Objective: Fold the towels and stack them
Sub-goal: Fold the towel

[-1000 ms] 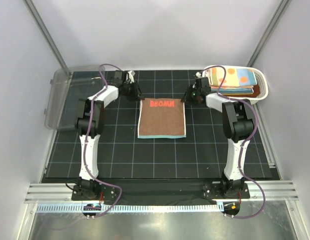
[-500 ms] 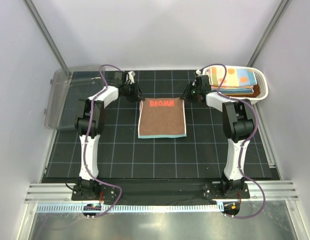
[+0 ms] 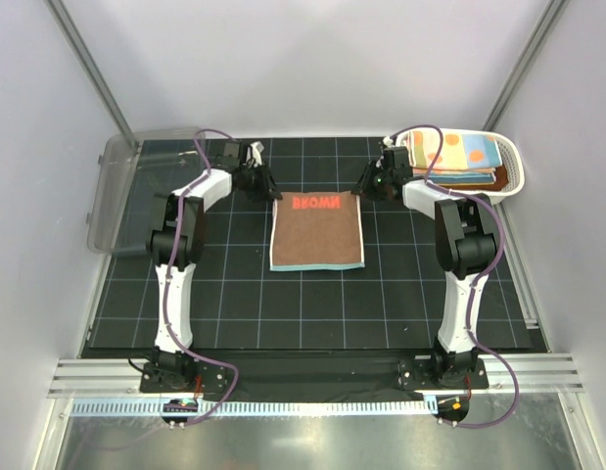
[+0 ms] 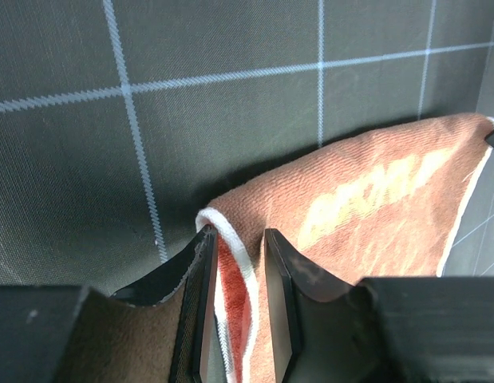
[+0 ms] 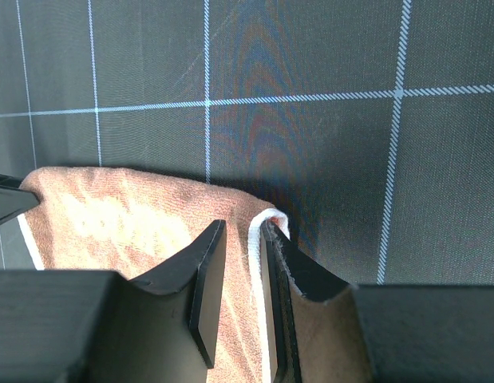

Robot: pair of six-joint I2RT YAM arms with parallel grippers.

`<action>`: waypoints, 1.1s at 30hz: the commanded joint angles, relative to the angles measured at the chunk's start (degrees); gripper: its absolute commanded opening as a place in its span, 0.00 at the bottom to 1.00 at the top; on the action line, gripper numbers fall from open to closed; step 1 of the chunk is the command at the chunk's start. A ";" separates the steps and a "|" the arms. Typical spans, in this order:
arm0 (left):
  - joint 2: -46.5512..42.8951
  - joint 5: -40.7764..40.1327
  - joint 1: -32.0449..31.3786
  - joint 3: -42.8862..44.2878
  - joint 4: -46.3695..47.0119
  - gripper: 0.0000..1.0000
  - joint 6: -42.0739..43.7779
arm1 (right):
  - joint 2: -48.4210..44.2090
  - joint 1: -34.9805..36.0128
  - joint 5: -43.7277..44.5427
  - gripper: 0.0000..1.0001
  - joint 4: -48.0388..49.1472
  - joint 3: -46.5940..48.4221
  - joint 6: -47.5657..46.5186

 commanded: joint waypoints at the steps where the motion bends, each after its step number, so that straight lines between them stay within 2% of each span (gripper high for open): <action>1: 0.00 0.08 0.14 3.12 0.59 0.34 -0.88 | -0.08 0.03 -0.37 0.31 2.05 2.21 0.18; 9: 1.67 2.19 0.14 4.27 1.30 0.30 -1.58 | 0.44 0.03 -0.28 0.31 1.78 2.83 -0.08; 13: 1.76 2.63 0.14 4.18 1.30 0.24 -2.02 | 0.53 -0.06 -0.28 0.31 1.78 2.57 -0.17; 15: 1.58 2.28 0.14 4.18 1.30 0.17 -2.02 | 0.62 -0.24 -0.28 0.19 1.96 2.30 -0.52; 16: 1.41 1.50 0.14 4.27 0.95 0.05 -1.93 | 0.36 -0.15 -0.98 0.12 2.31 2.13 -0.87; 17: 1.15 1.23 0.23 4.18 0.94 0.00 -1.93 | -0.08 -0.24 -1.16 0.02 2.48 1.86 -1.31; 20: -1.40 1.23 0.32 3.40 0.94 0.00 -1.41 | -4.63 -0.24 -0.90 0.01 3.89 -1.03 -3.51; 24: -9.21 1.22 0.32 -2.83 5.15 0.00 -1.14 | -12.72 -0.32 0.60 0.01 1.70 -5.50 -5.71; 27: -20.61 2.01 0.32 -12.91 9.63 0.00 -1.40 | -21.24 -0.24 1.13 0.01 -0.76 -9.98 -6.06; 29: -25.46 3.41 0.23 -16.28 12.27 0.00 -2.02 | -25.55 -0.06 1.21 0.01 -1.81 -12.02 -6.06; 33: -35.84 7.19 -0.47 -22.96 14.21 0.00 -3.60 | -39.85 0.99 1.13 0.01 -6.98 -15.97 -5.98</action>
